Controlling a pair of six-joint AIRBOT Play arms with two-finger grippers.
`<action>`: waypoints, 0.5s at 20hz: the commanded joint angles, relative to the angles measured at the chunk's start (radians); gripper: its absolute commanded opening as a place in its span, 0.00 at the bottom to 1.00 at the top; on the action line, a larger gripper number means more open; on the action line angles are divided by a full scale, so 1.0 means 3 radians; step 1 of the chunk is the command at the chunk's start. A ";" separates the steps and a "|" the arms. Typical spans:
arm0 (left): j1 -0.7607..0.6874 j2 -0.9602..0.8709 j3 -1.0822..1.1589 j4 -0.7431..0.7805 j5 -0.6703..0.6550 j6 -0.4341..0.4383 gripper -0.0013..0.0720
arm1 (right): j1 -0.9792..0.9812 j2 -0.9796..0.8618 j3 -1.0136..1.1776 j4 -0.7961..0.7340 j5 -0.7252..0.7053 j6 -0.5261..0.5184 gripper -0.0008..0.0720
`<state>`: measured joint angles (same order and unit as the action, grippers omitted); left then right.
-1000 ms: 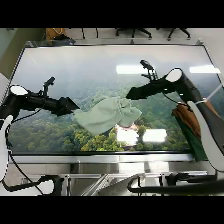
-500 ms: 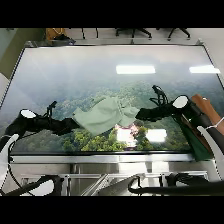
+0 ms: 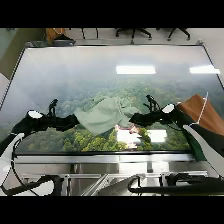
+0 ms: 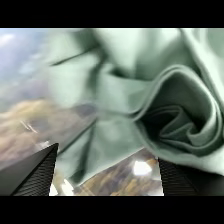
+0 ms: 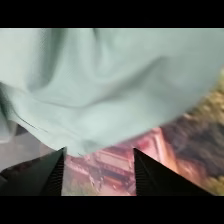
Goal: Fold the shirts.
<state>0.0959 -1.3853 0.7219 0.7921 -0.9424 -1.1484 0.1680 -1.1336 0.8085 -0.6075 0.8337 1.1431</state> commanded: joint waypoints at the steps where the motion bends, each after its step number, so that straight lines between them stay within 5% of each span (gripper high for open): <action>1: -0.0212 -0.0179 0.0009 0.0053 -0.0057 -0.0001 0.64 | 0.0089 -0.0163 -0.0009 0.0454 -0.0075 -0.0347 0.50; 3: -0.0248 -0.0203 0.0009 0.0056 -0.0170 0.0000 0.34 | 0.0089 -0.0156 -0.0008 0.0635 -0.0071 -0.0436 0.46; 4: -0.0238 -0.0195 0.0015 0.0057 -0.0228 0.0001 0.11 | 0.0089 -0.0136 -0.0008 0.0722 -0.0037 -0.0515 0.22; 5: -0.0202 -0.0173 0.0046 0.0053 -0.0309 0.0005 0.03 | 0.0089 -0.0097 -0.0005 0.0824 0.0006 -0.0586 0.15; 7: -0.0078 -0.0058 0.0224 0.0053 -0.0582 0.0014 0.03 | 0.0088 0.0079 0.0069 0.0870 0.0121 -0.0635 0.04; 10: 0.0217 0.0322 0.0739 -0.0202 -0.1073 0.0014 0.03 | 0.0058 0.0599 0.0369 0.0871 0.0145 -0.0632 0.04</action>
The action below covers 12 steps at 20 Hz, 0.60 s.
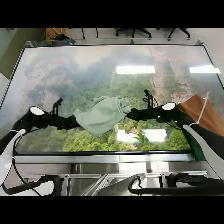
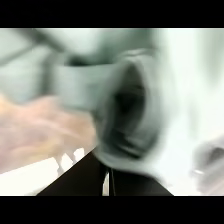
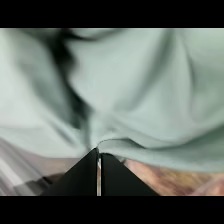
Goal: Fold the shirts.
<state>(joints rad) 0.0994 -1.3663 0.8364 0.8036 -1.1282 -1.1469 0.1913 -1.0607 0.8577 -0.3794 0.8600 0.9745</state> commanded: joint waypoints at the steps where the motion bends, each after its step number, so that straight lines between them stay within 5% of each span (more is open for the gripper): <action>1: 0.0319 0.0415 0.0565 -0.0454 -0.0576 0.0008 0.03 | -0.0055 0.0576 0.0380 0.0111 0.0052 -0.0070 0.04; 5: 0.0853 0.1036 0.1560 -0.1475 -0.0778 0.0003 0.03 | -0.0415 0.1305 0.1303 0.0107 -0.0036 -0.0071 0.04; 12: 0.1829 0.1817 0.2795 -0.1625 -0.0346 -0.0244 0.03 | -0.1202 0.1825 0.2748 -0.0202 -0.0085 -0.0043 0.03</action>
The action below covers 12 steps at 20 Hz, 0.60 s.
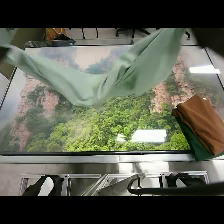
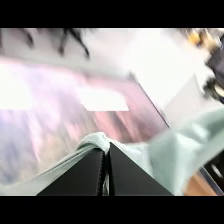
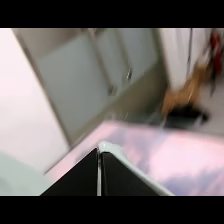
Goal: Fold the shirts.
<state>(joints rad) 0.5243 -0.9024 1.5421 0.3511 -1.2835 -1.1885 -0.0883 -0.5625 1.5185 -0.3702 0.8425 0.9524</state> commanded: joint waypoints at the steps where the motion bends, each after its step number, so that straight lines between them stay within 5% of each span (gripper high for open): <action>1: 0.0520 0.0278 0.0585 -0.0107 0.0177 -0.0164 0.03 | -0.0328 0.0163 0.0701 -0.0383 -0.0028 0.0061 0.03; 7: 0.0337 -0.0292 0.1268 0.0918 -0.0262 -0.0641 0.03 | -0.0387 -0.0066 0.0870 -0.1798 0.0280 0.0632 0.03; 12: -0.0909 -0.1164 0.0476 0.1726 -0.0740 -0.0567 0.03 | -0.0361 -0.1061 0.0214 -0.1115 0.1062 0.0413 0.03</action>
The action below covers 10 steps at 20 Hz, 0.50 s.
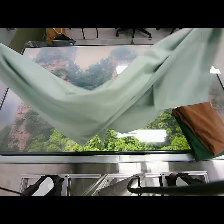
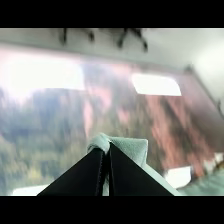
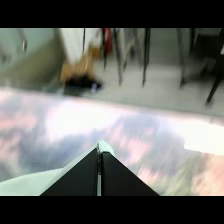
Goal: Fold the shirts.
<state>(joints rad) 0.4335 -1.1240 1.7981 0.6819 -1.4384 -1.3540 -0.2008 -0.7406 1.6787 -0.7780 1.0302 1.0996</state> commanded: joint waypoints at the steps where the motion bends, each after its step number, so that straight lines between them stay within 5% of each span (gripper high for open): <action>1: -0.0852 -0.0598 -0.0614 0.0909 -0.0134 -0.0015 0.03 | 0.0052 -0.0665 -0.0559 0.0277 0.0464 -0.0103 0.03; 4: -0.1415 -0.1161 -0.1179 0.1513 0.0394 -0.0045 0.03 | 0.0142 -0.1171 -0.1232 0.0276 0.0417 -0.0277 0.03; 9: -0.1534 -0.1859 -0.1110 0.1467 0.0729 -0.0342 0.04 | 0.0165 -0.1781 -0.1572 0.0280 0.0394 -0.0355 0.03; 10: -0.1500 -0.1916 -0.1003 0.1469 0.0587 -0.0342 0.32 | 0.0175 -0.1801 -0.1572 0.0278 0.0393 -0.0367 0.03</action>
<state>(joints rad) 0.0002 -1.6070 1.4727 1.0897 -1.2644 -1.4200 -0.1558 -1.2064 1.2495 -0.6998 1.1358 1.0080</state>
